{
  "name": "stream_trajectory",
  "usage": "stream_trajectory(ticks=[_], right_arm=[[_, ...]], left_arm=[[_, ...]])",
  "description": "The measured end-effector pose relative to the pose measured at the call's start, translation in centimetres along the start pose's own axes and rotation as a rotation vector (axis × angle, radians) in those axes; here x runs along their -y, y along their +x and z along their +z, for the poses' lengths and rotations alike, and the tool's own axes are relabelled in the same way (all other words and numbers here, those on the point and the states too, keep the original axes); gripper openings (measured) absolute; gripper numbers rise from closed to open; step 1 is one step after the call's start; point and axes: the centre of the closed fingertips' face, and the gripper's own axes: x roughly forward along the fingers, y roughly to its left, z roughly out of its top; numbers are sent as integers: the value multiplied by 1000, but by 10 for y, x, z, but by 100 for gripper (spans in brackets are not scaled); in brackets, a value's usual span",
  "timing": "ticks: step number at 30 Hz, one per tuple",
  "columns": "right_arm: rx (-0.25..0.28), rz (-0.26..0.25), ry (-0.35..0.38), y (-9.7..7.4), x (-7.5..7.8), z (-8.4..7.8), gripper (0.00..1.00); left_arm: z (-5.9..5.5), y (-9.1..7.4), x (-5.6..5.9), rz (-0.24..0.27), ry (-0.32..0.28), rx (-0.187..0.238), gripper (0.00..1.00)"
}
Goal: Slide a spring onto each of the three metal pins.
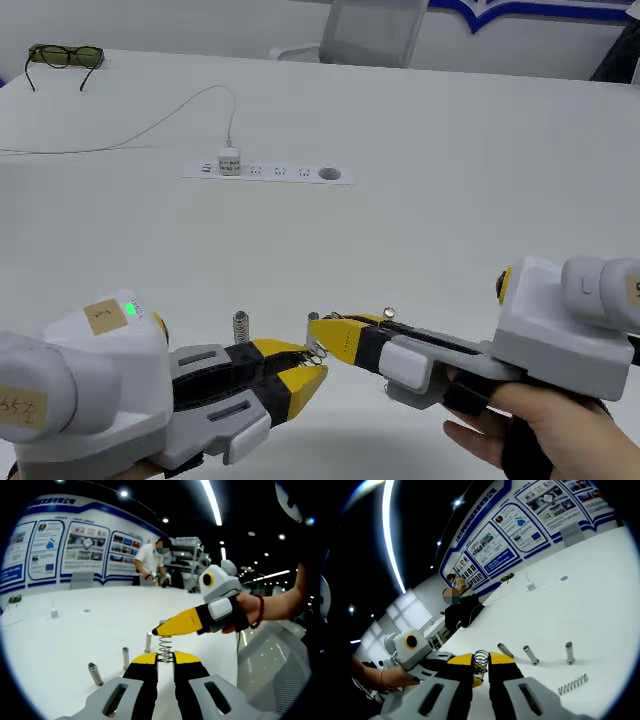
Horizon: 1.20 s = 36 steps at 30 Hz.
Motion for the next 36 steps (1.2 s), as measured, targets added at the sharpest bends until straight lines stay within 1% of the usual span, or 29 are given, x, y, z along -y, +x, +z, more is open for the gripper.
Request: stream_trajectory(ticks=[4,5,8,11,14,17,19,24,25,27,32,35,36], right_arm=[[-3,-12,-29,1,1,1,11],[3,-16,-36,0,1,3,11],[8,-26,-55,0,3,7,11],[7,-44,-100,0,6,11,11],[3,-55,-124,1,9,15,11],[-9,-83,-187,2,14,20,11],[-16,-91,-217,4,16,21,11],[-28,-108,-273,10,21,25,11],[-27,-117,-295,12,24,27,11],[-34,-126,-310,14,26,28,11],[-41,-131,-369,21,29,31,12],[-60,-140,-419,25,33,31,12],[-64,-140,-425,27,34,30,12]], left_arm=[[-3,1,-1,13,21,-27,11],[-4,1,-2,18,26,-27,12],[-8,1,-4,33,45,-47,14],[-13,0,-5,44,53,-65,18],[-16,-1,-7,59,62,-81,21],[-20,-2,-9,78,87,-105,24],[-23,-2,-10,83,89,-120,26],[-26,-3,-10,93,104,-135,29],[-27,-3,-10,94,108,-138,30],[-28,-3,-10,98,113,-142,31],[-30,-3,-10,101,109,-144,35],[-32,-3,-11,107,100,-149,38],[-33,-3,-11,108,99,-149,38]])
